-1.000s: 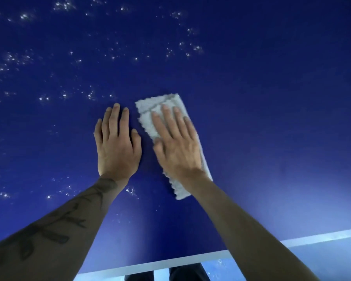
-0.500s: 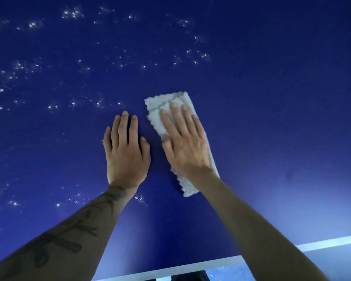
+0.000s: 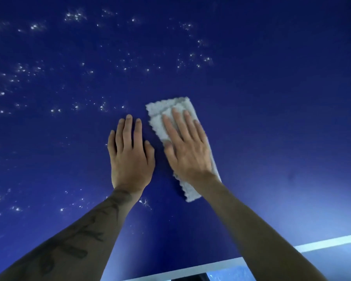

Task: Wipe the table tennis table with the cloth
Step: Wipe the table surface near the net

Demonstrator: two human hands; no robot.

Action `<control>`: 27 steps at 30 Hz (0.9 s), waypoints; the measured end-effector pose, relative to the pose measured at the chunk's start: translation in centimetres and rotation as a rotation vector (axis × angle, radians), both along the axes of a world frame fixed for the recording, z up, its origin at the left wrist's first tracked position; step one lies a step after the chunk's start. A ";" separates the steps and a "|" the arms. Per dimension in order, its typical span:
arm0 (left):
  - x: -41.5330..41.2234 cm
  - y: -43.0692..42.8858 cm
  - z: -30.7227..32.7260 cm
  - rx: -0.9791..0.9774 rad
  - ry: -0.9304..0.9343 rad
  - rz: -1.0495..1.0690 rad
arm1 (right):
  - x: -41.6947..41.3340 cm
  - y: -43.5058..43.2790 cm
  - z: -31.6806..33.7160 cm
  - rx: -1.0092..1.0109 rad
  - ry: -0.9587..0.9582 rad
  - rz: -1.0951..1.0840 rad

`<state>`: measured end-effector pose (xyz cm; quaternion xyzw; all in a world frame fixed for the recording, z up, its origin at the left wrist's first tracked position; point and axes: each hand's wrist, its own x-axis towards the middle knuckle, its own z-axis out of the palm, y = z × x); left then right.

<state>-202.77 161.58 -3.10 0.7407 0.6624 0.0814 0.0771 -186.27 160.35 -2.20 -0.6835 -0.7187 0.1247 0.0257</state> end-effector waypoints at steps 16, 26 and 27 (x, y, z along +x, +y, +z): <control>-0.1 0.0 -0.3 -0.002 0.016 -0.008 | 2.6 2.0 -0.6 0.031 -0.019 -0.047; 0.1 0.0 -0.5 0.049 0.030 0.001 | 2.6 11.3 0.5 -0.010 0.031 -0.335; 0.2 0.0 -0.4 0.046 0.018 0.006 | 1.3 10.5 0.4 -0.005 0.024 -0.238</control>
